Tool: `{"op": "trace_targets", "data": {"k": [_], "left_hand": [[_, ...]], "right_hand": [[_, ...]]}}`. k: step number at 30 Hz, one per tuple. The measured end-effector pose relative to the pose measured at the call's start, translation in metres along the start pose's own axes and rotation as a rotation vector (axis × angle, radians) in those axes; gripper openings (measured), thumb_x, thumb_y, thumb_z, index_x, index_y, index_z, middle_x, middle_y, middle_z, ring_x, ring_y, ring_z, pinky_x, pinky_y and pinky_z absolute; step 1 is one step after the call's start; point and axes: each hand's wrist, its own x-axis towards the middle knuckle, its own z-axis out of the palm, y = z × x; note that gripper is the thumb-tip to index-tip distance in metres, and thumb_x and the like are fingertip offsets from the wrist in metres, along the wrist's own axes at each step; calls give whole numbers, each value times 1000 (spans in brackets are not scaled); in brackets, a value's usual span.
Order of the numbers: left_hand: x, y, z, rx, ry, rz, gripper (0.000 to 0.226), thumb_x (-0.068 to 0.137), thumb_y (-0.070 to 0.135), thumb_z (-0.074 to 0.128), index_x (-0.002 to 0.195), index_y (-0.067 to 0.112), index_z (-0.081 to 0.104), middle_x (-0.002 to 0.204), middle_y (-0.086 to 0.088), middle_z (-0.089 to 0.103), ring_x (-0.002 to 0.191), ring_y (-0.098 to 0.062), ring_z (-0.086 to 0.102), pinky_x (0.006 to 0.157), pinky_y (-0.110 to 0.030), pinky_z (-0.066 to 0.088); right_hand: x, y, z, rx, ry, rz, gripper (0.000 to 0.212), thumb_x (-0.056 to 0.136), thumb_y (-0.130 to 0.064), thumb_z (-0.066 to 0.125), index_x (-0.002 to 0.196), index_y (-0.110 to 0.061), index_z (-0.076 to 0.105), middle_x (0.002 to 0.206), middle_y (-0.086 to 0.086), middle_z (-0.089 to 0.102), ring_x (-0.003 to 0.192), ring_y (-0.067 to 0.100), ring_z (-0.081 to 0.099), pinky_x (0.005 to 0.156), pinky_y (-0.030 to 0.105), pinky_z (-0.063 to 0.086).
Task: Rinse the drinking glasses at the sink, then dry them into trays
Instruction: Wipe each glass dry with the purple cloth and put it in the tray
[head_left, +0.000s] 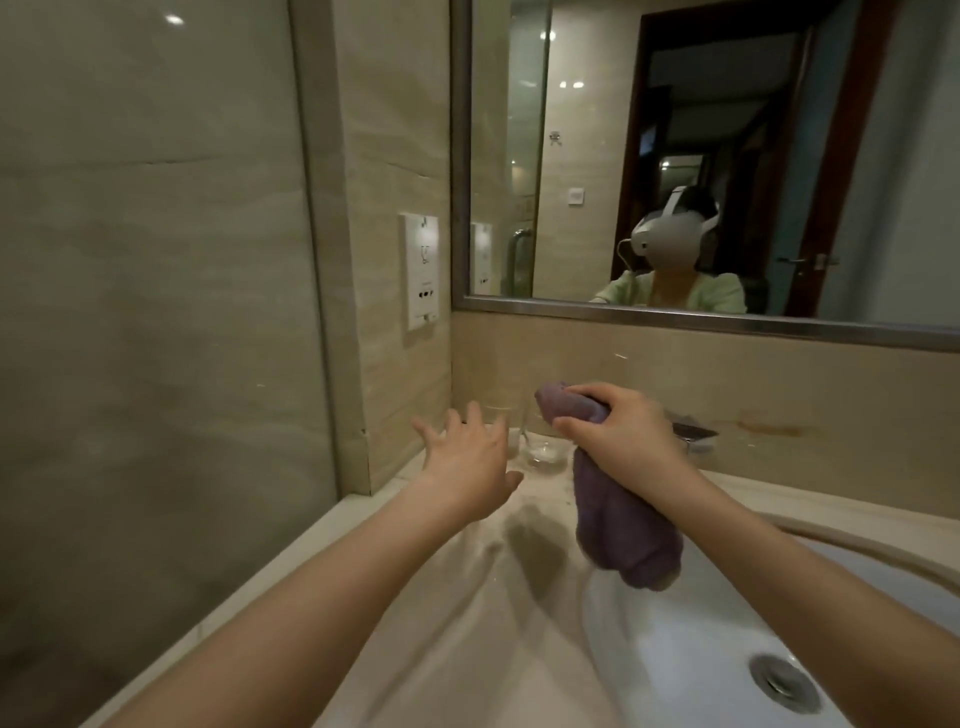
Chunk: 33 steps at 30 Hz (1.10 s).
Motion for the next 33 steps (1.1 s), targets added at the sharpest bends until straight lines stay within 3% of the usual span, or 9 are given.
{"op": "trace_targets", "data": {"k": [9, 15, 21, 24, 27, 30, 33], "left_hand": [[109, -14, 42, -53, -101, -39, 98, 89, 57, 54, 153, 14, -6, 155, -19, 11, 140, -40, 20, 104, -71, 17], [149, -22, 57, -259, -152, -65, 106, 87, 52, 61, 152, 17, -14, 158, -20, 6, 143, -39, 15, 110, -63, 22], [158, -21, 62, -518, -76, -132, 95, 91, 36, 63, 152, 3, -3, 156, -28, -1, 145, -43, 10, 116, -41, 19], [156, -22, 60, -650, -27, -192, 85, 84, 32, 72, 144, -5, 25, 153, -27, 7, 140, -37, 27, 112, -34, 29], [148, -23, 62, -769, -18, -279, 99, 74, 29, 82, 143, -6, 21, 151, -21, 9, 134, -33, 36, 106, -32, 36], [131, -27, 57, -877, 26, -321, 98, 69, 27, 85, 140, -3, 25, 143, -18, 27, 127, -30, 43, 102, -31, 41], [103, -30, 34, -1067, 105, -288, 89, 69, 23, 86, 136, 4, 30, 133, -13, 45, 119, -25, 50, 93, -29, 44]], "right_hand": [[90, 25, 65, -83, 26, 19, 33, 82, -35, 66, 116, -34, 65, 113, -2, 69, 109, 24, 60, 87, 33, 46], [113, 41, 84, -108, 33, 18, 34, 85, -34, 63, 119, -32, 64, 115, 1, 67, 109, 27, 59, 81, 32, 40], [114, 50, 92, -119, 23, 32, 34, 86, -33, 63, 119, -30, 63, 118, 1, 66, 112, 27, 57, 83, 32, 39], [110, 47, 89, -97, 1, 22, 33, 85, -32, 64, 118, -31, 64, 118, -1, 66, 112, 25, 57, 85, 32, 40], [101, 44, 84, -80, -14, 14, 33, 83, -34, 66, 117, -33, 65, 117, -2, 67, 112, 24, 58, 91, 35, 45], [87, 37, 71, -19, -8, -5, 33, 82, -31, 68, 115, -32, 67, 114, -4, 69, 110, 20, 59, 91, 34, 45], [65, 29, 48, 161, 25, -40, 32, 84, -23, 70, 115, -27, 68, 108, -10, 68, 107, 10, 60, 85, 22, 41]]}}
